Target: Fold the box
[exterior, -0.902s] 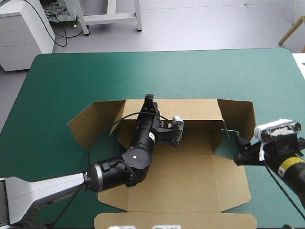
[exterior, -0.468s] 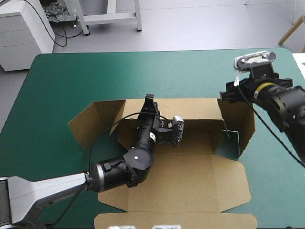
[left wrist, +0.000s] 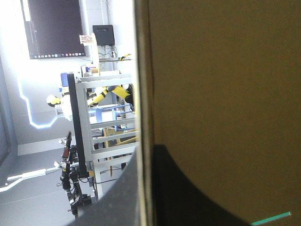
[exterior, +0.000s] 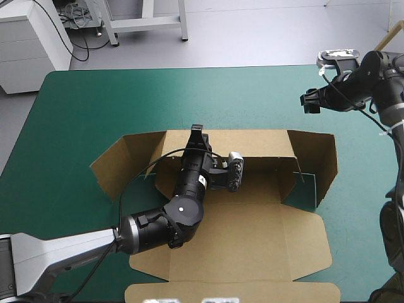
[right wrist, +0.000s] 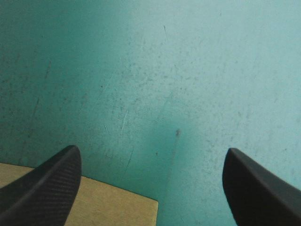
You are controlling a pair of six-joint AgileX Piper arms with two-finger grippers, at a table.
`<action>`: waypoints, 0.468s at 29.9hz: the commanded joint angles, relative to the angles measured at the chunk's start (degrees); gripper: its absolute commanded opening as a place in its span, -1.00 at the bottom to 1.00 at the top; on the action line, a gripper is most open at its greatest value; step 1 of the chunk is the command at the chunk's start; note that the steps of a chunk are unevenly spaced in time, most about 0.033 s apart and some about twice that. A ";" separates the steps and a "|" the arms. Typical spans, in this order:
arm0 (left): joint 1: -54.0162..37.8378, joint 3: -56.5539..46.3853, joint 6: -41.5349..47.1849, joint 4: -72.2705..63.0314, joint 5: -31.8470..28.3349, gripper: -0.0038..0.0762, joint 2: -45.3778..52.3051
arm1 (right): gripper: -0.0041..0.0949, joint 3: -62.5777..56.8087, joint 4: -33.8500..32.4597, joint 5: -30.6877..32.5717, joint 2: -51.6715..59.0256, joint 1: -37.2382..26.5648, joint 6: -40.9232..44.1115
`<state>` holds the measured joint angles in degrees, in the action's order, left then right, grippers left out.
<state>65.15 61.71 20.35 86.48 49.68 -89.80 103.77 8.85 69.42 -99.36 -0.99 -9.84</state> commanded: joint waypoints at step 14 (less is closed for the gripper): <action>0.59 1.23 0.85 3.96 2.38 -0.93 1.98 | 0.61 -11.25 2.09 -0.44 9.46 -1.12 -4.02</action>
<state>65.16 61.71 20.50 86.67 49.88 -90.08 92.38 10.15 70.09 -94.41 -1.67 -13.10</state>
